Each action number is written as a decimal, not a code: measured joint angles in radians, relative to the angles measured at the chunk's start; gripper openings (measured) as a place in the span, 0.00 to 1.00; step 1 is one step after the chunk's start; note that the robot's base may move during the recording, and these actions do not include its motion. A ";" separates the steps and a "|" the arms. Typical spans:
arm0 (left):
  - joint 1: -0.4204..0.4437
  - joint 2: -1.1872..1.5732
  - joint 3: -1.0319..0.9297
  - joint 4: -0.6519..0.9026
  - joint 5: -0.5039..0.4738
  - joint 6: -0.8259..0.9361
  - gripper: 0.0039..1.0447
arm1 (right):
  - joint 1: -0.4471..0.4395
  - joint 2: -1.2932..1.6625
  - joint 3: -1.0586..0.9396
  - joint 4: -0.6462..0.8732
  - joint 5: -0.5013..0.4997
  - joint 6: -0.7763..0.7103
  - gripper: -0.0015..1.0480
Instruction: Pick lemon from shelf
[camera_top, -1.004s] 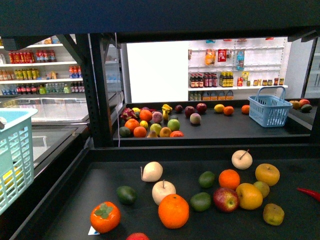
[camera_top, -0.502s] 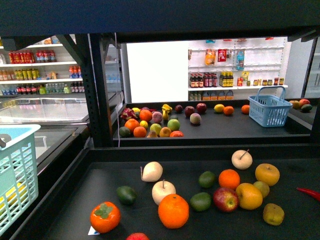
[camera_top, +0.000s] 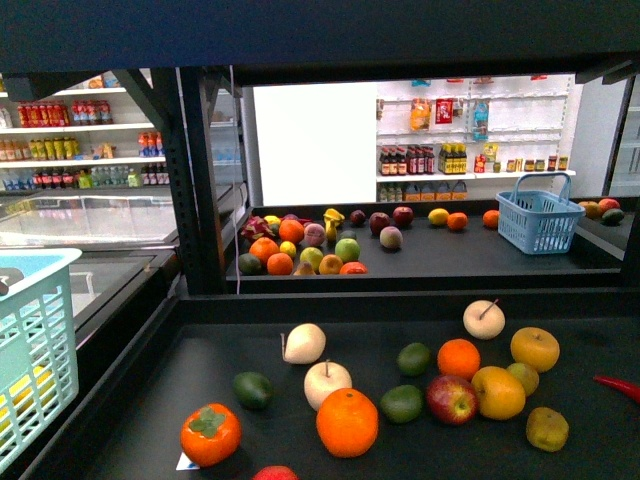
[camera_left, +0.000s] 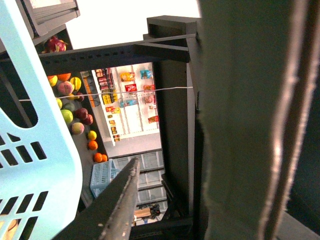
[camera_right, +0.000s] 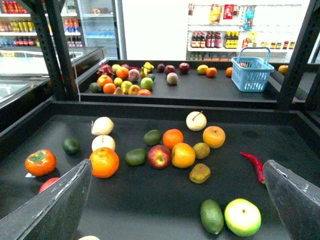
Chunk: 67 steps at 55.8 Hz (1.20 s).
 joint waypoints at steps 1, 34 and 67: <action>0.001 0.001 0.000 0.000 0.001 0.000 0.49 | 0.000 0.000 0.000 0.000 0.000 0.000 0.98; 0.100 0.004 0.000 0.003 0.066 0.010 0.93 | 0.000 0.000 0.000 0.000 0.000 0.000 0.98; 0.202 -0.210 0.000 -0.140 0.150 0.133 0.93 | 0.000 0.000 0.000 0.000 0.000 0.000 0.98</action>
